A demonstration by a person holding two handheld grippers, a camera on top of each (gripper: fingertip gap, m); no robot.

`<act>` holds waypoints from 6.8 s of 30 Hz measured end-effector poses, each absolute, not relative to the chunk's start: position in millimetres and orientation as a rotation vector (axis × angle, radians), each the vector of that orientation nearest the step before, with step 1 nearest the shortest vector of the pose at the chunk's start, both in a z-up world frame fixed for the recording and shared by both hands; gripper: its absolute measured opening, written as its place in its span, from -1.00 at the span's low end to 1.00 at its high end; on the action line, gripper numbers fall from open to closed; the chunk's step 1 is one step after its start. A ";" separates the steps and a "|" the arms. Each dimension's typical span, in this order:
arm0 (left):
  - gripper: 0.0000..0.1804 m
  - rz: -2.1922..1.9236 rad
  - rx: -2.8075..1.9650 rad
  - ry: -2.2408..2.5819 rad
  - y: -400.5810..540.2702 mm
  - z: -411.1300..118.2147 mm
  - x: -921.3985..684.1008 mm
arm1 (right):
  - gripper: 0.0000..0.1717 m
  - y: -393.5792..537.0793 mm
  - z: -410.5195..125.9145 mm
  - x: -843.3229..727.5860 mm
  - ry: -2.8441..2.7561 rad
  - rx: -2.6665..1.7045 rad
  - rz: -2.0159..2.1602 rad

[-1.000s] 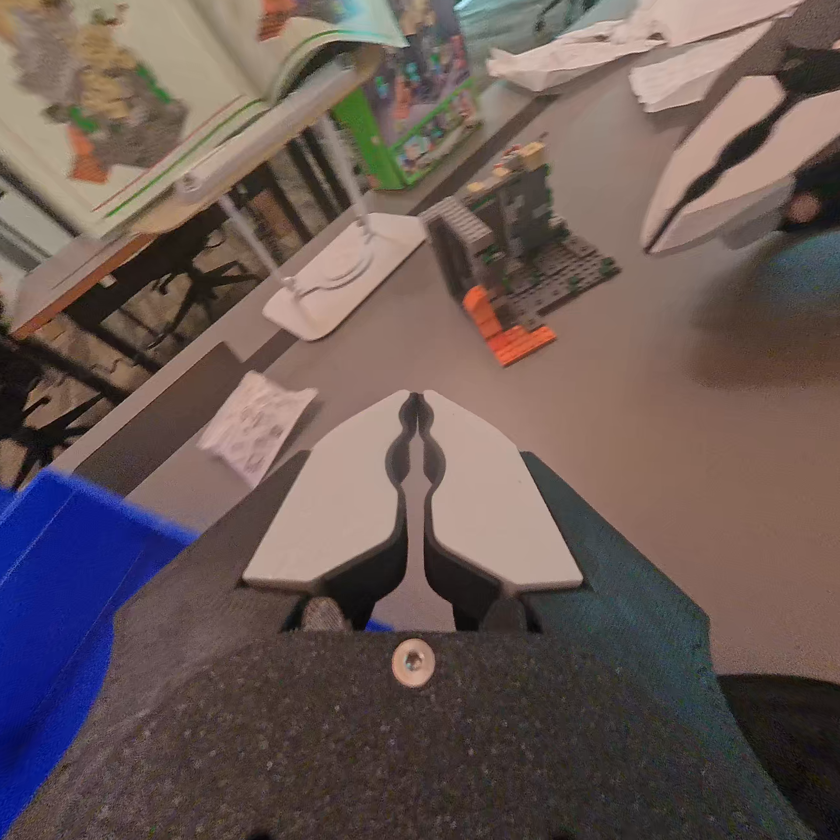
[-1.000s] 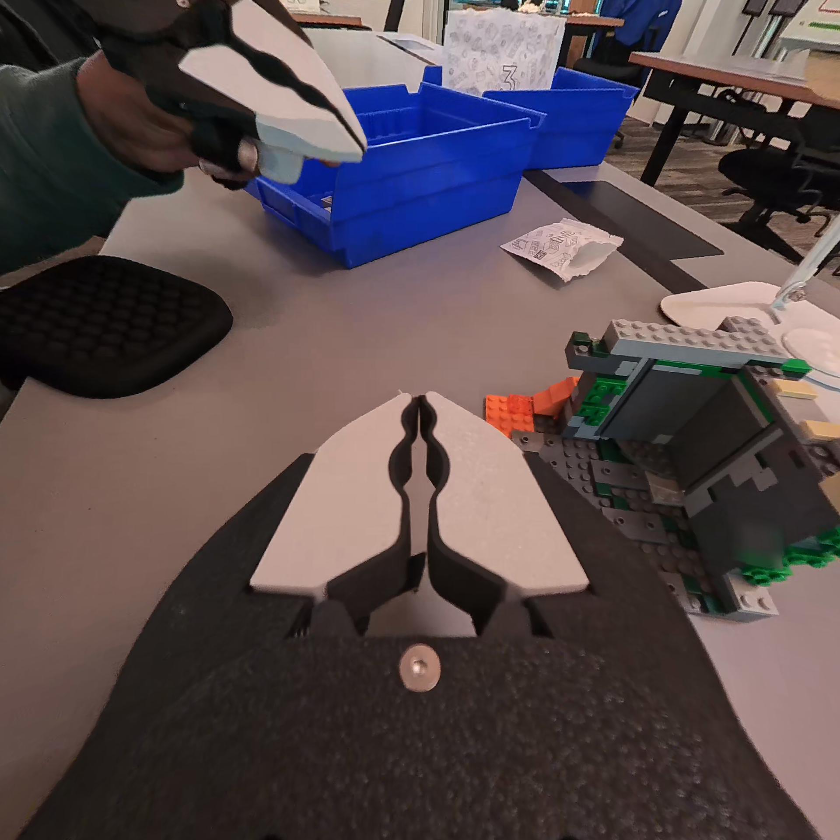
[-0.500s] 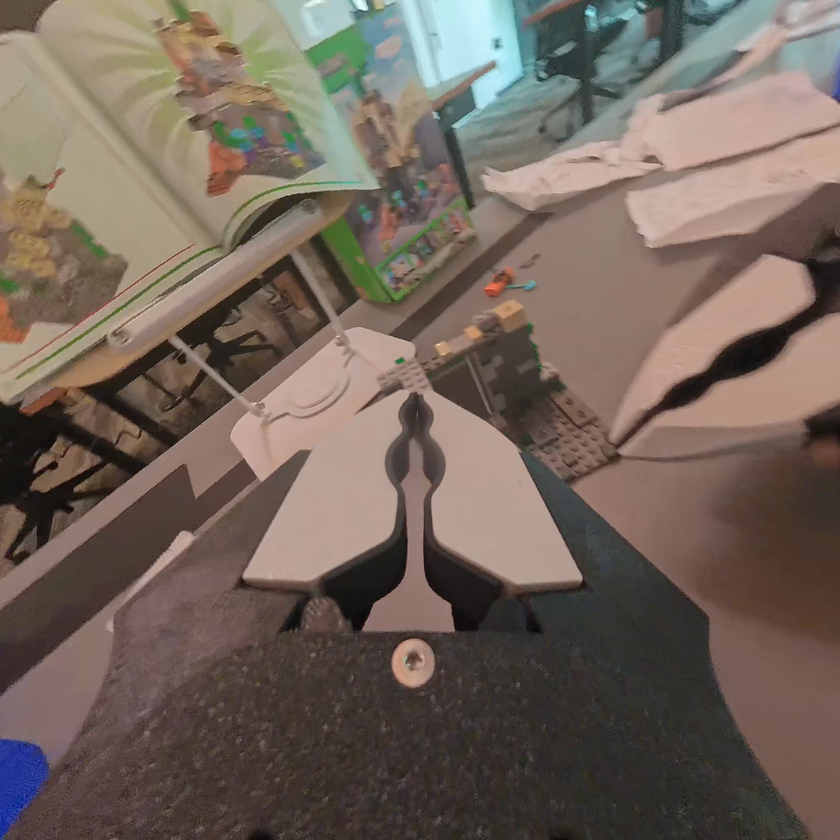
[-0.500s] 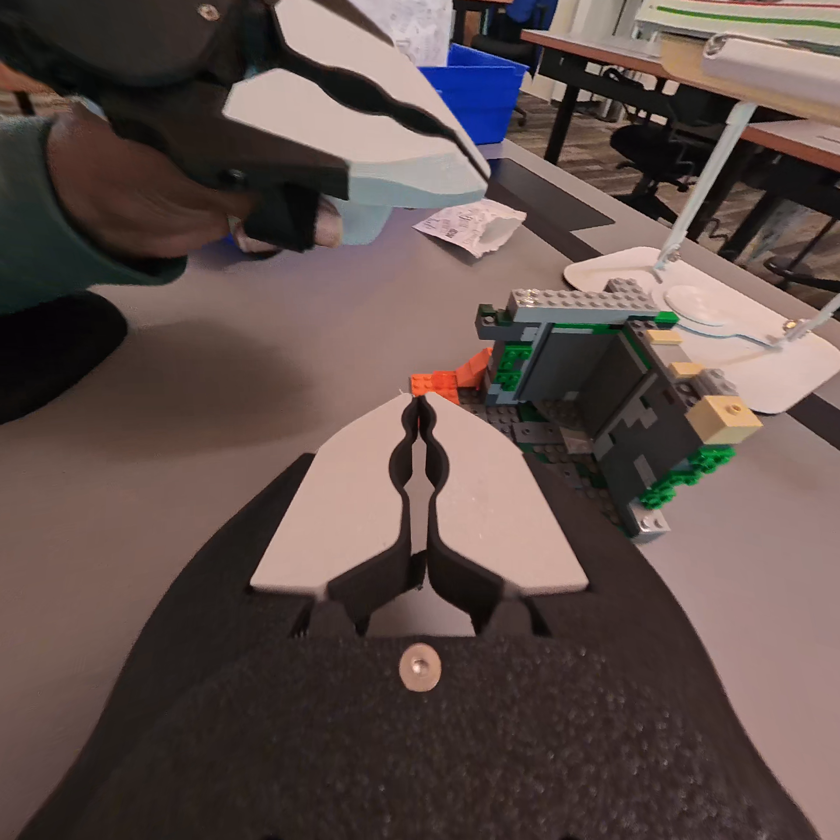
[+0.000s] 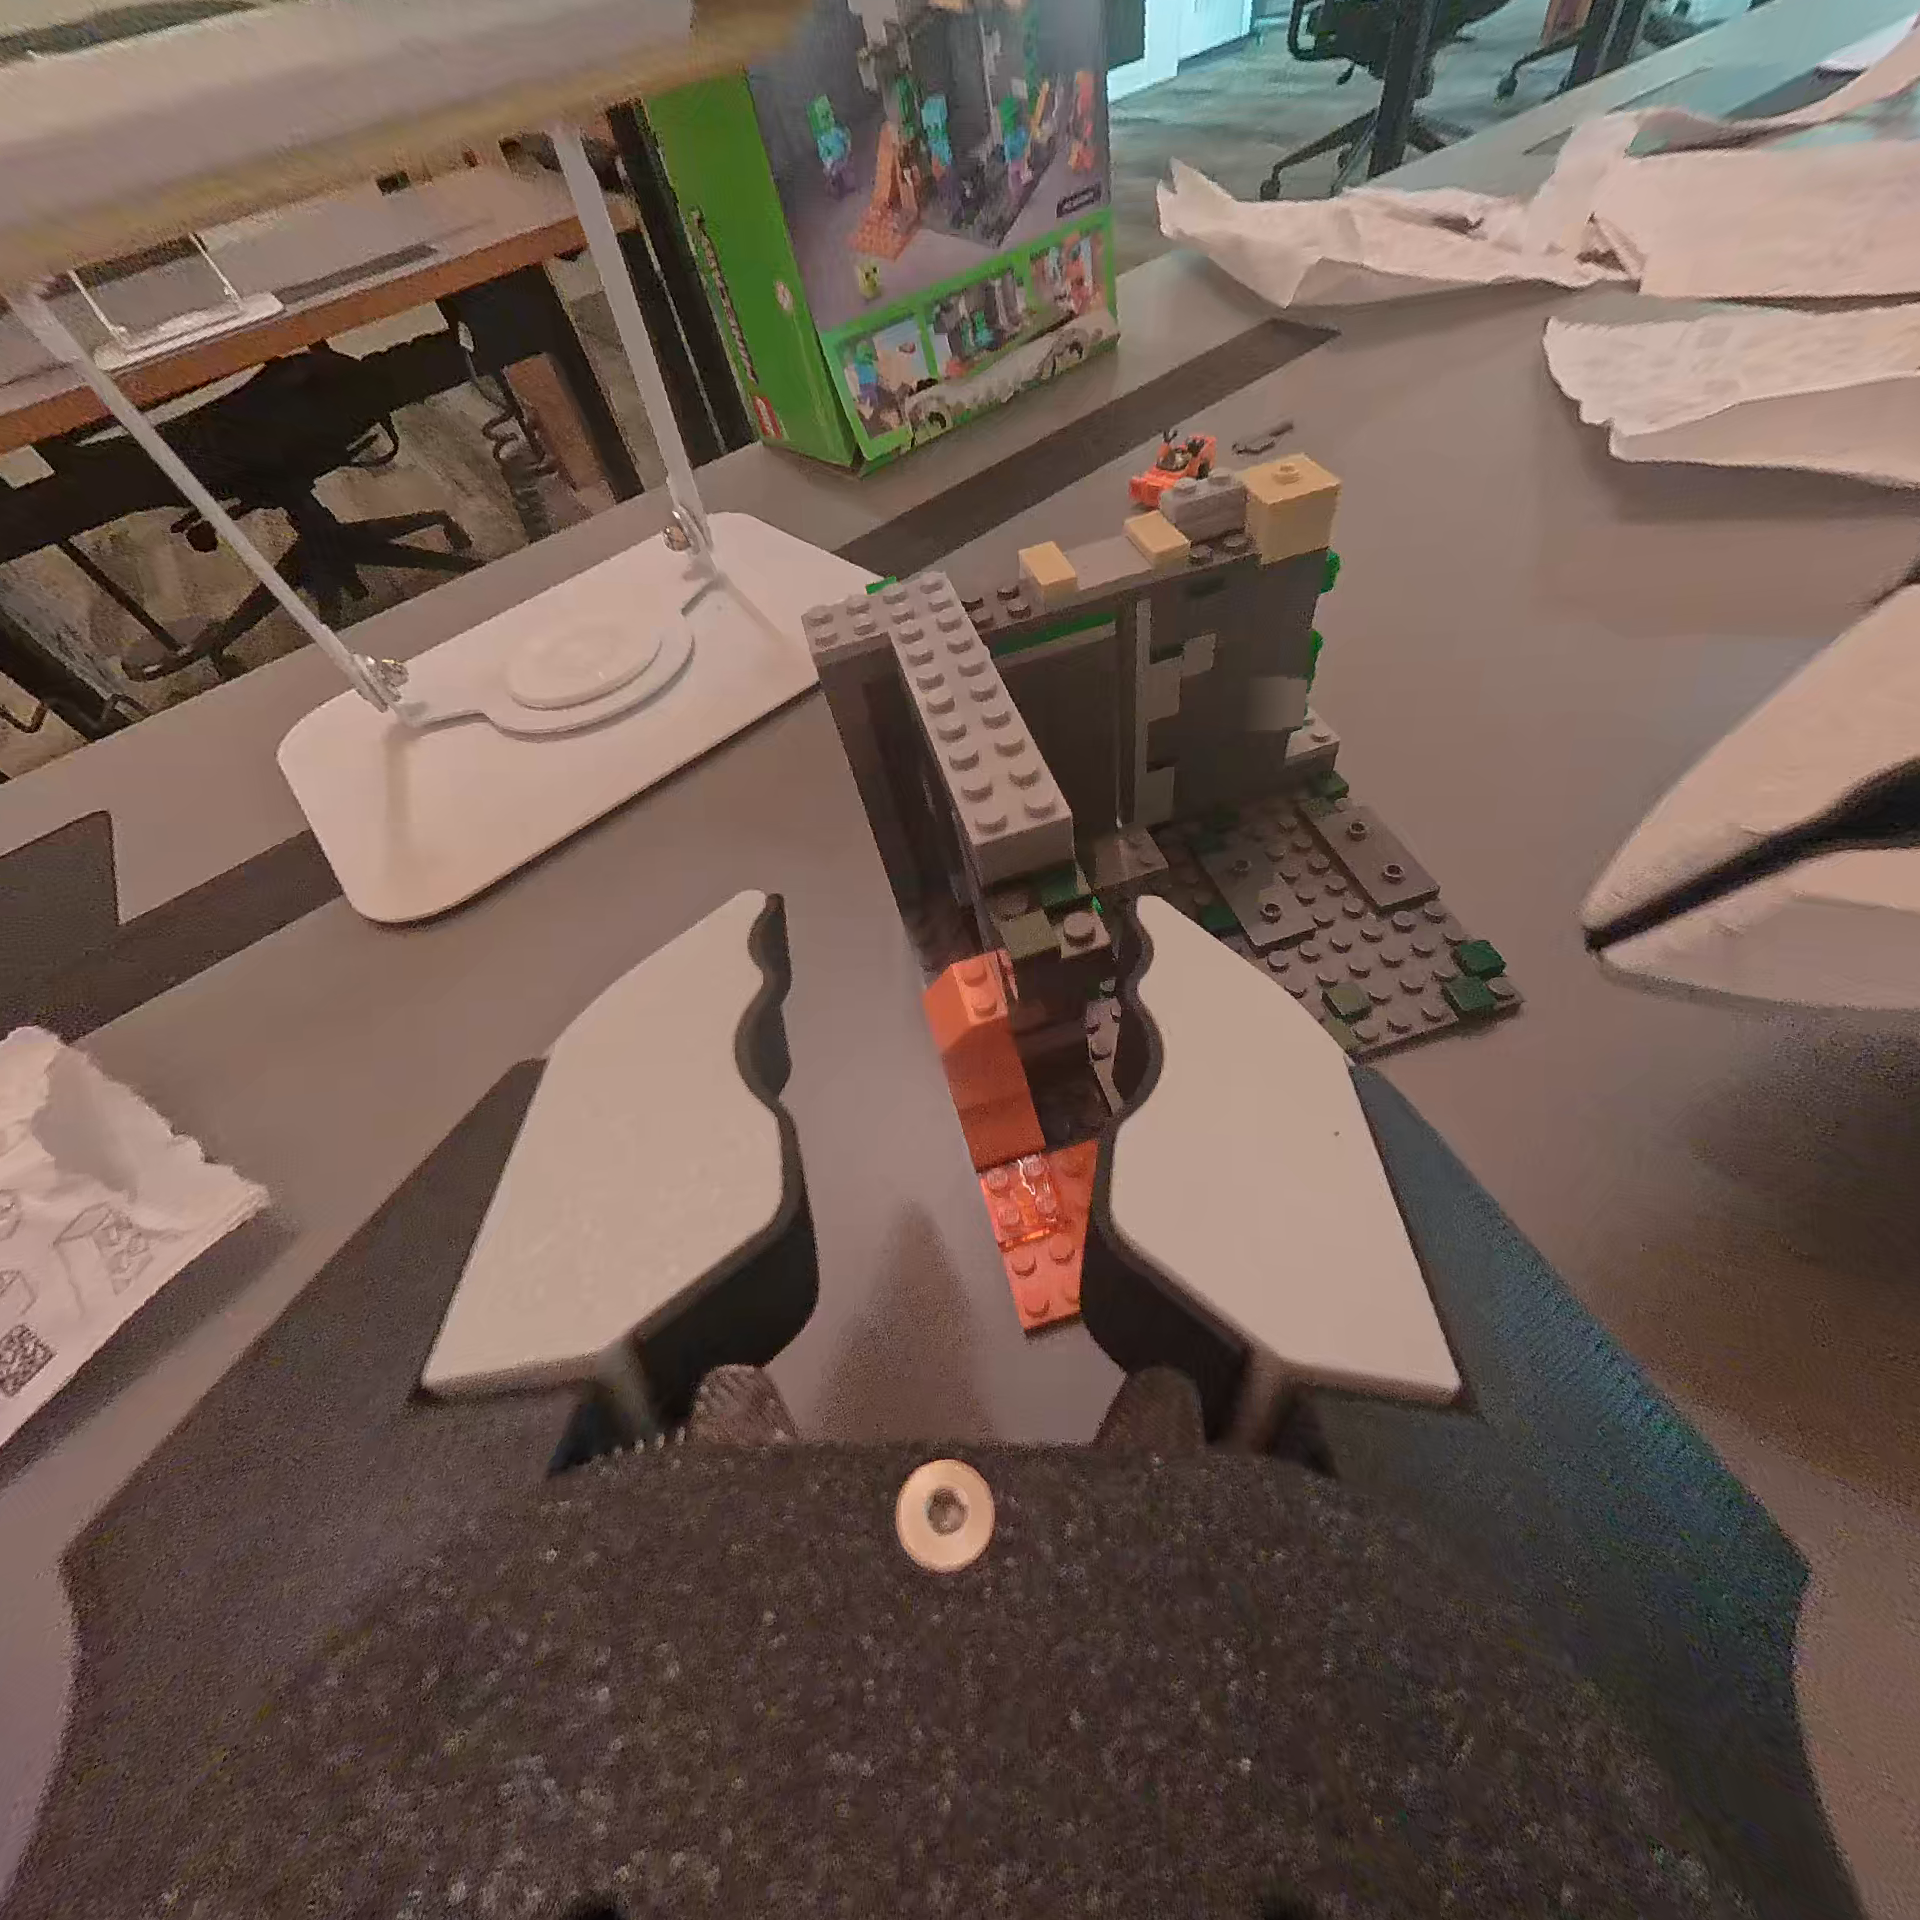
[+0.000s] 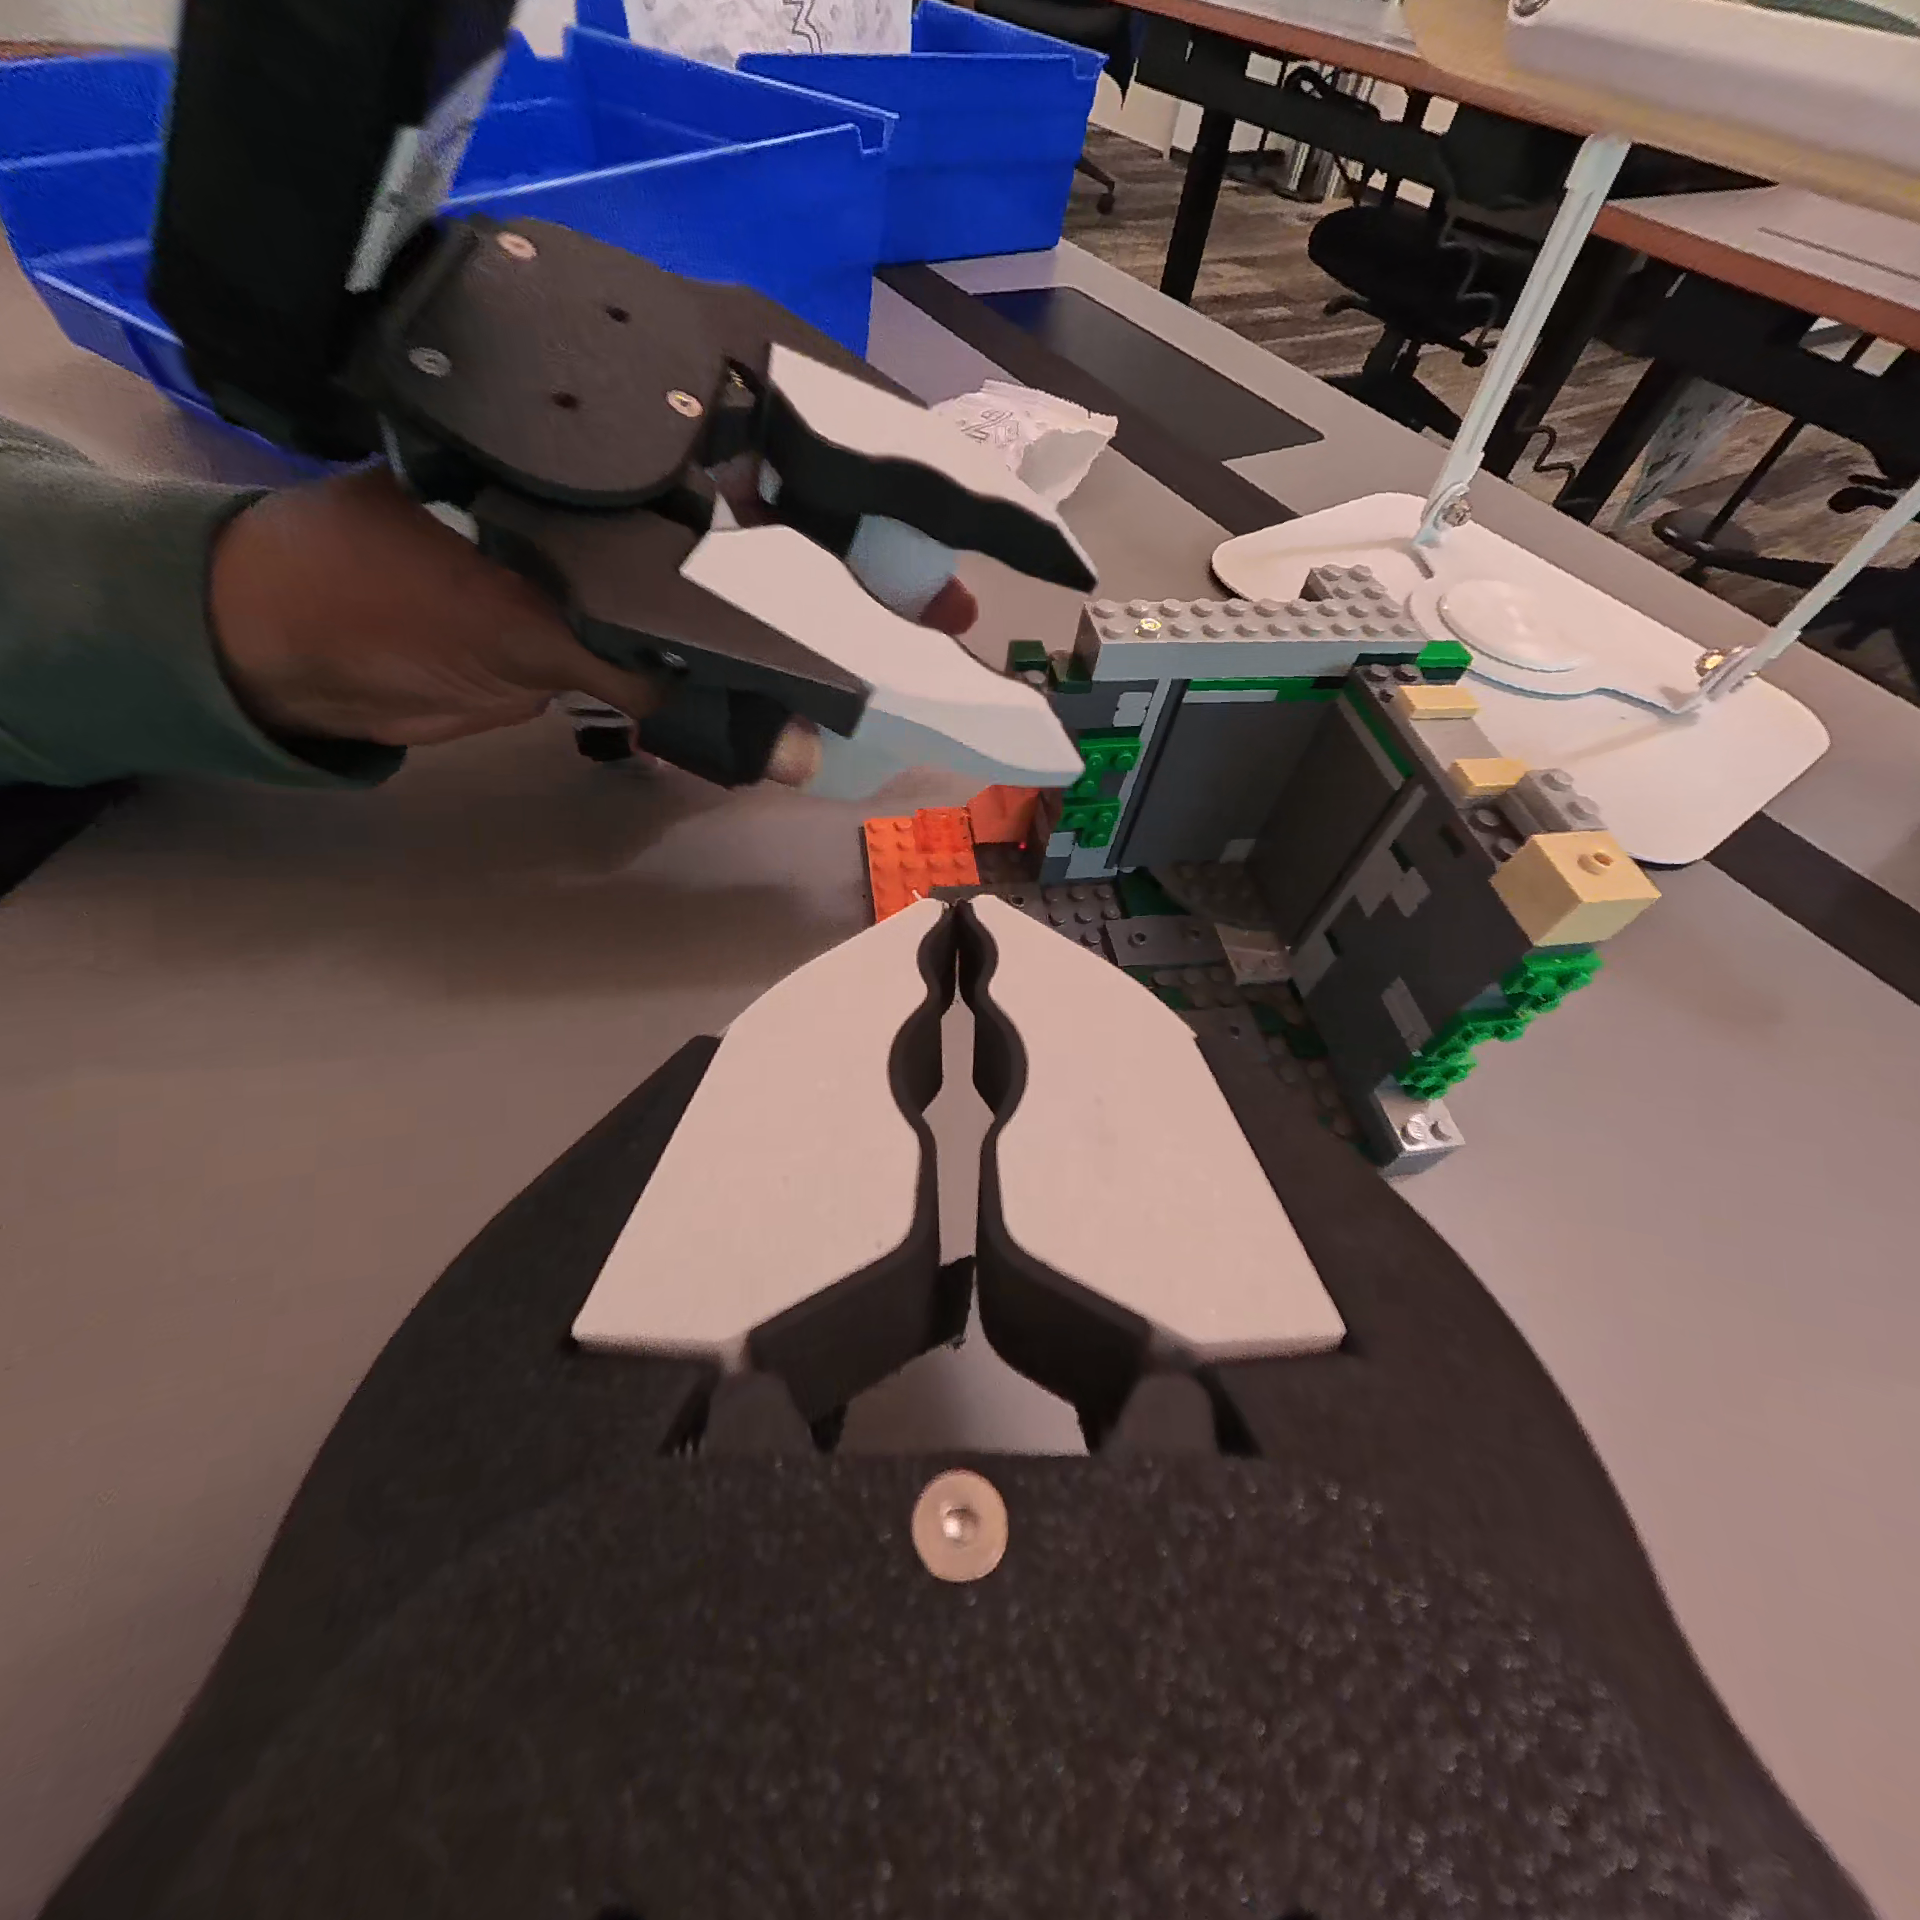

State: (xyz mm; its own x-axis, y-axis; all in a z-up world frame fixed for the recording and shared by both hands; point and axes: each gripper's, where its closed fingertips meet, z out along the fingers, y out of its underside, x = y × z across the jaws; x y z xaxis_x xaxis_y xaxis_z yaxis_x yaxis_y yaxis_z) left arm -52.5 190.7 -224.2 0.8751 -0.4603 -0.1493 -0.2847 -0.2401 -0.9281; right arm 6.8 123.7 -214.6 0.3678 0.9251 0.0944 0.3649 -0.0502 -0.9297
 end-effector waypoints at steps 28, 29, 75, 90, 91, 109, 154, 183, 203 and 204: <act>-0.75 -0.218 -1.957 0.540 169.9 -233.5 -50.0 | -0.66 163.6 -178.5 46.0 -0.908 -1.559 0.461; -0.75 -0.220 -1.957 0.545 169.0 -233.8 -49.3 | -0.56 167.0 -180.0 49.0 -0.892 -1.580 0.466; -0.85 -0.415 -1.684 0.616 147.8 -171.3 -39.5 | -0.81 156.6 -165.4 34.6 -0.939 -1.411 0.810; -0.82 -1.847 -1.533 0.577 78.5 -149.5 10.1 | -0.81 69.5 -141.8 1.1 -1.198 -1.138 1.160; -0.81 -1.879 -1.518 0.581 75.8 -147.8 11.2 | -0.81 66.4 -141.0 0.0 -1.210 -1.122 1.158; -0.75 -2.161 -1.333 0.599 51.4 -127.0 13.7 | -0.81 50.8 -122.1 1.3 -1.200 -0.961 1.154; -0.80 -1.933 -1.539 0.731 52.7 -144.0 13.5 | -0.81 55.7 -148.4 -4.4 -1.483 -0.904 0.463; -0.80 -1.647 -1.542 0.998 37.7 -134.2 18.5 | -0.81 40.3 -134.2 6.9 -1.420 -1.027 1.120; -0.61 -1.787 -1.642 0.779 51.4 -137.3 21.0 | -0.82 51.0 -139.8 0.5 -1.442 -0.987 0.729; -0.68 -1.817 -1.640 0.779 49.0 -137.7 22.8 | -0.81 51.1 -141.5 -0.6 -1.456 -0.984 0.688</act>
State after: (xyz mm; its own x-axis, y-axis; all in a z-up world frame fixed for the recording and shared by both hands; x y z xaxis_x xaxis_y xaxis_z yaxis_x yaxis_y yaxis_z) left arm 22.8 49.0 -137.7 -0.0899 -0.7399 0.6666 0.0267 -0.6709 -0.7411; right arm -0.6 51.1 -141.5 0.0451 0.8738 0.4843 0.1814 0.4695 -0.8641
